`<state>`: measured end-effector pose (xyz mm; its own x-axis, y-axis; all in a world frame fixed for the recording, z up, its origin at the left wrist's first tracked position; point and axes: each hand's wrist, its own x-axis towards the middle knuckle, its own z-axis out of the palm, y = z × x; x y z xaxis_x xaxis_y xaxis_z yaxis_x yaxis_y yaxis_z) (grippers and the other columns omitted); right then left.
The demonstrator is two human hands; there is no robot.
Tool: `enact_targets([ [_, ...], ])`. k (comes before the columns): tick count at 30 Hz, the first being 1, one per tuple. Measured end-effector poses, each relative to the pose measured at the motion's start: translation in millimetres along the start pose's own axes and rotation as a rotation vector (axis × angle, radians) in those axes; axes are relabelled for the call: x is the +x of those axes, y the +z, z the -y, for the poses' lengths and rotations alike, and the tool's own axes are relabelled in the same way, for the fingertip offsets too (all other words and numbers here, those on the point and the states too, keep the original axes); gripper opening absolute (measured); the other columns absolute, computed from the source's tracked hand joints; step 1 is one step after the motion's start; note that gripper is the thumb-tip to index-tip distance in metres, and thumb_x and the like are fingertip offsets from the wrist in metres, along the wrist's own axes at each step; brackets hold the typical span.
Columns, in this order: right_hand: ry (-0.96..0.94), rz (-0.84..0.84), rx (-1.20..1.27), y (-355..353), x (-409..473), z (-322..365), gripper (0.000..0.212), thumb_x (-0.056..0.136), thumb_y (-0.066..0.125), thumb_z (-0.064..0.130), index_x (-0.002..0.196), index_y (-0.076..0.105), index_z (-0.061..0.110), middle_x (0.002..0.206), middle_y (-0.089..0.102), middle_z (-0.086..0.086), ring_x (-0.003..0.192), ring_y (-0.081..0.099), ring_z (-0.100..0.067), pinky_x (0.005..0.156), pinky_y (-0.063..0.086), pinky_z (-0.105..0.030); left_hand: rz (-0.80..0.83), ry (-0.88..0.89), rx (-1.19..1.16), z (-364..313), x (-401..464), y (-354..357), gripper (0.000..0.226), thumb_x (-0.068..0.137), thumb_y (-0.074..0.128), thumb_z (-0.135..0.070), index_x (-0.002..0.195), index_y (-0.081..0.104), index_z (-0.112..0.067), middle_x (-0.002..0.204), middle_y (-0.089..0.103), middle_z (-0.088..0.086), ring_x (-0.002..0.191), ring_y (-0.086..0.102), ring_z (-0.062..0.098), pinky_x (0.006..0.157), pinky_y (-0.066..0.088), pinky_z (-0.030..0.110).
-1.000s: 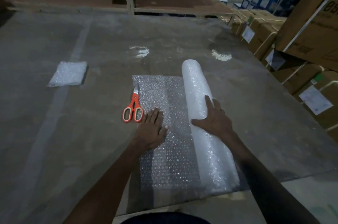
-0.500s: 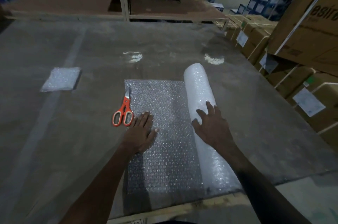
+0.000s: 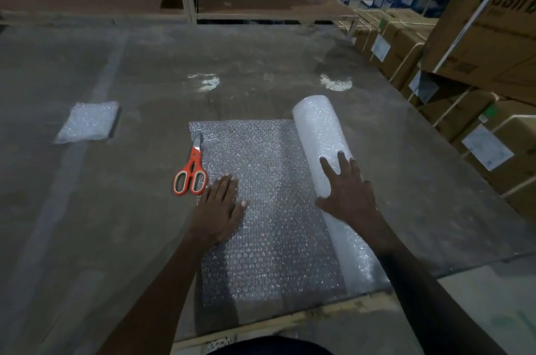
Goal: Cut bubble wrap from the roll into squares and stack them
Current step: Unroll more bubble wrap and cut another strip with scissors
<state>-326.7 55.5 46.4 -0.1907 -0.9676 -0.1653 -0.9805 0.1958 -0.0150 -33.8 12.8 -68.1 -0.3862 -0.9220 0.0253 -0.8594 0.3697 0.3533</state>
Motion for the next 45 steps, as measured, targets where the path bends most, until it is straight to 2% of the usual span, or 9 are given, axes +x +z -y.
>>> enact_targets([
  [14, 0.020, -0.044, -0.058, -1, 7, 22, 0.101, 0.089, 0.060, 0.064, 0.162, 0.002, 0.028, 0.170, -0.009, -0.009, 0.156, -0.004, -0.036, 0.117, 0.019, -0.065, -0.013, 0.108, -0.031, 14, -3, -15, 0.076, 0.099, 0.013, -0.058, 0.159, 0.015, -0.011, 0.166, 0.006, 0.004, 0.154, 0.004, 0.021, 0.124, -0.002, 0.033],
  [18, -0.115, -0.132, 0.037, -3, 13, 68, 0.084, 0.096, 0.054, 0.058, 0.161, 0.016, 0.022, 0.170, 0.008, -0.008, 0.156, 0.005, -0.032, 0.121, 0.014, -0.060, -0.163, 0.088, -0.029, 44, -10, -38, 0.068, 0.104, 0.020, -0.052, 0.155, 0.031, -0.008, 0.163, 0.026, 0.009, 0.152, 0.017, 0.021, 0.124, 0.011, 0.042],
  [21, -0.253, -0.088, 0.287, 5, 17, 116, 0.073, 0.096, 0.061, 0.048, 0.156, 0.036, 0.015, 0.163, 0.033, -0.010, 0.150, 0.028, -0.028, 0.121, 0.027, -0.044, -0.172, -0.014, -0.028, 80, -15, -50, 0.067, 0.103, 0.018, -0.051, 0.155, 0.029, -0.011, 0.163, 0.026, 0.009, 0.153, 0.014, 0.019, 0.123, 0.009, 0.043],
  [27, -0.256, -0.003, 0.582, 24, 32, 220, 0.041, 0.090, 0.071, 0.032, 0.125, 0.069, 0.011, 0.111, 0.075, -0.009, 0.107, 0.068, -0.030, 0.091, 0.052, -0.037, -0.119, -0.180, 0.079, 146, -30, -64, 0.066, 0.100, 0.022, -0.049, 0.148, 0.043, -0.008, 0.156, 0.038, 0.015, 0.145, 0.033, 0.034, 0.114, 0.030, 0.054],
  [31, -0.214, 0.001, 0.517, 38, 45, 265, 0.023, 0.088, 0.068, 0.034, 0.096, 0.069, 0.012, 0.097, 0.074, -0.016, 0.094, 0.067, -0.039, 0.070, 0.046, -0.036, -0.124, -0.217, 0.083, 151, -35, -57, 0.064, 0.099, 0.027, -0.047, 0.150, 0.042, -0.011, 0.159, 0.036, 0.012, 0.147, 0.030, 0.031, 0.116, 0.025, 0.051],
  [35, -0.139, 0.053, 0.368, 43, 58, 290, 0.044, 0.086, 0.070, 0.047, 0.112, 0.064, 0.012, 0.111, 0.071, -0.016, 0.104, 0.067, -0.038, 0.082, 0.052, -0.040, -0.121, -0.215, 0.065, 152, -34, -58, 0.063, 0.098, 0.029, -0.047, 0.150, 0.042, -0.012, 0.159, 0.035, 0.010, 0.148, 0.028, 0.029, 0.118, 0.023, 0.049],
  [39, -0.104, 0.118, 0.308, 34, 74, 306, 0.036, 0.082, 0.073, 0.038, 0.106, 0.070, 0.012, 0.110, 0.072, -0.014, 0.104, 0.068, -0.034, 0.081, 0.052, -0.036, -0.141, -0.200, 0.044, 153, -34, -60, 0.064, 0.098, 0.028, -0.048, 0.148, 0.046, -0.011, 0.157, 0.039, 0.010, 0.147, 0.031, 0.028, 0.118, 0.026, 0.049],
  [42, -0.065, 0.175, 0.407, 25, 80, 305, 0.023, 0.077, 0.076, 0.031, 0.083, 0.071, 0.010, 0.088, 0.072, -0.012, 0.085, 0.070, -0.030, 0.068, 0.050, -0.030, -0.159, -0.192, 0.023, 153, -34, -61, 0.065, 0.097, 0.028, -0.048, 0.146, 0.047, -0.010, 0.156, 0.040, 0.011, 0.146, 0.033, 0.029, 0.118, 0.027, 0.050],
  [45, 0.070, 0.219, 0.816, 21, 78, 288, 0.026, 0.073, 0.078, 0.025, 0.071, 0.071, 0.000, 0.065, 0.069, -0.008, 0.060, 0.065, -0.024, 0.056, 0.048, -0.029, -0.170, -0.193, 0.021, 153, -34, -61, 0.066, 0.096, 0.026, -0.049, 0.147, 0.046, -0.012, 0.158, 0.038, 0.008, 0.148, 0.030, 0.027, 0.119, 0.024, 0.048],
])
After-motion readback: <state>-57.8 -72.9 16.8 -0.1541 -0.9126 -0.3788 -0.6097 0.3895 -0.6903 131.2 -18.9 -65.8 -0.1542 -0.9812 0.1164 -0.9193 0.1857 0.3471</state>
